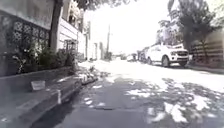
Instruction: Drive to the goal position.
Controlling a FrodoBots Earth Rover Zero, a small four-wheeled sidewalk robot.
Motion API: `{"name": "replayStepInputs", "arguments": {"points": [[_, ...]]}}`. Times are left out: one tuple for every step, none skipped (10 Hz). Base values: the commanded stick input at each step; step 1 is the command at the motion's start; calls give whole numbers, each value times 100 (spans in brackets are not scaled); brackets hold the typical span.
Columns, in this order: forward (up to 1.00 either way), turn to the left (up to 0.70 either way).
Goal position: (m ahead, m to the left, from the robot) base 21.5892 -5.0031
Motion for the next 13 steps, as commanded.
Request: {"name": "replayStepInputs", "arguments": {"points": [[100, 2], [100, 2], [100, 2], [100, -14], [100, -31], [100, -38], [100, -38], [100, -38], [100, -38], [100, -33], [100, -16], [100, -3], [100, 2]]}}
